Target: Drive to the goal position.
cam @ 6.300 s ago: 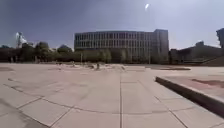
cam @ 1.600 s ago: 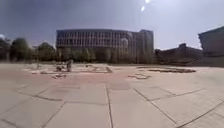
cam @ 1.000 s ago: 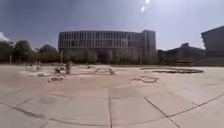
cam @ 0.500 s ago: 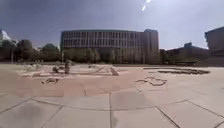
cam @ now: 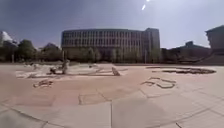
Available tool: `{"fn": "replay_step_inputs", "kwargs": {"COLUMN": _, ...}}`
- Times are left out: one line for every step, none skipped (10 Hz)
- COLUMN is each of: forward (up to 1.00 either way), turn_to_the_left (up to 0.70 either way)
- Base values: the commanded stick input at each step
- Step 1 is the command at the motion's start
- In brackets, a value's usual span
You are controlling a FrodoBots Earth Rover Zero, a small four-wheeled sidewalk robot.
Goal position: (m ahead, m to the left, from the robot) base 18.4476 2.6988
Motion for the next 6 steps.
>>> {"fn": "replay_step_inputs", "kwargs": {"forward": 0.85, "turn_to_the_left": 0.0}}
{"fn": "replay_step_inputs", "kwargs": {"forward": 0.85, "turn_to_the_left": 0.0}}
{"fn": "replay_step_inputs", "kwargs": {"forward": 0.85, "turn_to_the_left": 0.0}}
{"fn": "replay_step_inputs", "kwargs": {"forward": 0.85, "turn_to_the_left": 0.0}}
{"fn": "replay_step_inputs", "kwargs": {"forward": 0.85, "turn_to_the_left": 0.0}}
{"fn": "replay_step_inputs", "kwargs": {"forward": 0.85, "turn_to_the_left": 0.0}}
